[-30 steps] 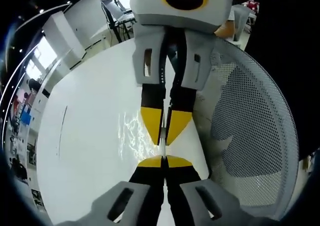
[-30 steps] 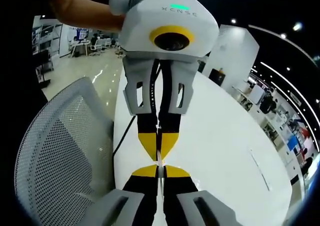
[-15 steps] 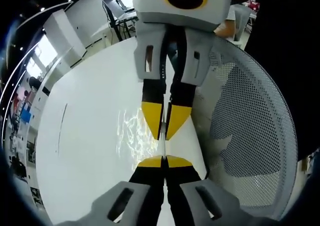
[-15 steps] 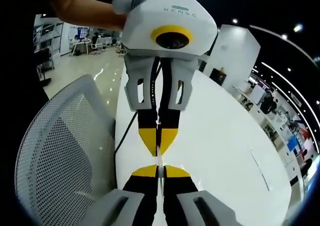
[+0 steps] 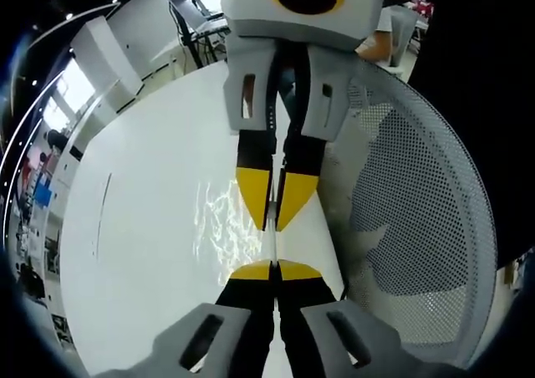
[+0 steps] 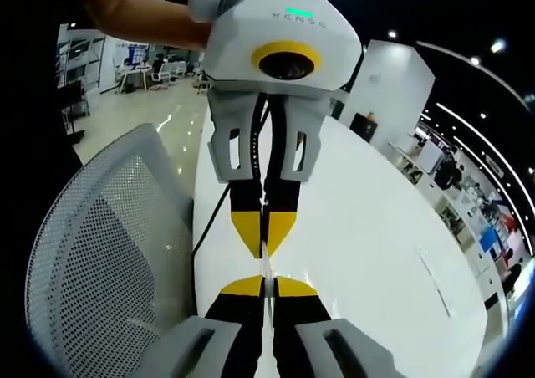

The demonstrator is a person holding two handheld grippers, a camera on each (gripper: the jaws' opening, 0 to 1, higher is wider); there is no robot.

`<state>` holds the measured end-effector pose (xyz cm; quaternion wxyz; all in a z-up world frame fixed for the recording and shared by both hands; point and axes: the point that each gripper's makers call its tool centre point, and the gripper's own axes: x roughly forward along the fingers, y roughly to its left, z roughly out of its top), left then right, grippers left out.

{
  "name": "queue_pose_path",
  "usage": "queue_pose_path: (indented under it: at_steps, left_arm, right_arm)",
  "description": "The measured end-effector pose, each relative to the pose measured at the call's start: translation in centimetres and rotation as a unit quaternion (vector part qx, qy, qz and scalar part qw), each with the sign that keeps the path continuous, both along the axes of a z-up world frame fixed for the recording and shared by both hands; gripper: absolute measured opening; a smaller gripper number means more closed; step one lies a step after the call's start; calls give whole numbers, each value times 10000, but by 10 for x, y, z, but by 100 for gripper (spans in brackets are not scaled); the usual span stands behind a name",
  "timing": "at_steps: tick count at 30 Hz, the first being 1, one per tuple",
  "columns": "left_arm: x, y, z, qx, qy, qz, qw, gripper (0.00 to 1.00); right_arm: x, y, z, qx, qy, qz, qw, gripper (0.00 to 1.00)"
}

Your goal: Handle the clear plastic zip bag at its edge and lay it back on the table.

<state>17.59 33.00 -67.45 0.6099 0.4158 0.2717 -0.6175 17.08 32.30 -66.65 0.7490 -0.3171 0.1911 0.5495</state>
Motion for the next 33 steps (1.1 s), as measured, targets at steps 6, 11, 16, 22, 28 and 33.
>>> queue_pose_path:
  at_steps: [6,11,16,22,28,33]
  left_arm:
    - [2,0,1,2,-11,-20,10000,0]
    - [2,-1,2,-12,3,-25,10000,0]
    - [1,-1,2,7,4,-41,10000,0]
    - [0,-1,2,24,0,-39,10000,0]
    - [-2,-1,3,35,-8,-40,10000,0]
    - [-2,0,3,51,-22,-39,10000,0]
  right_arm:
    - [1,-2,1,22,4,-59,10000,0]
    - [1,-3,1,24,-2,-81,10000,0]
    - [0,-5,1,22,1,-103,9999,0]
    - [-1,-8,0,25,4,-126,9999,0]
    - [-3,-9,0,21,0,-139,9999,0]
    - [-4,-11,0,-4,-9,-150,9999,0]
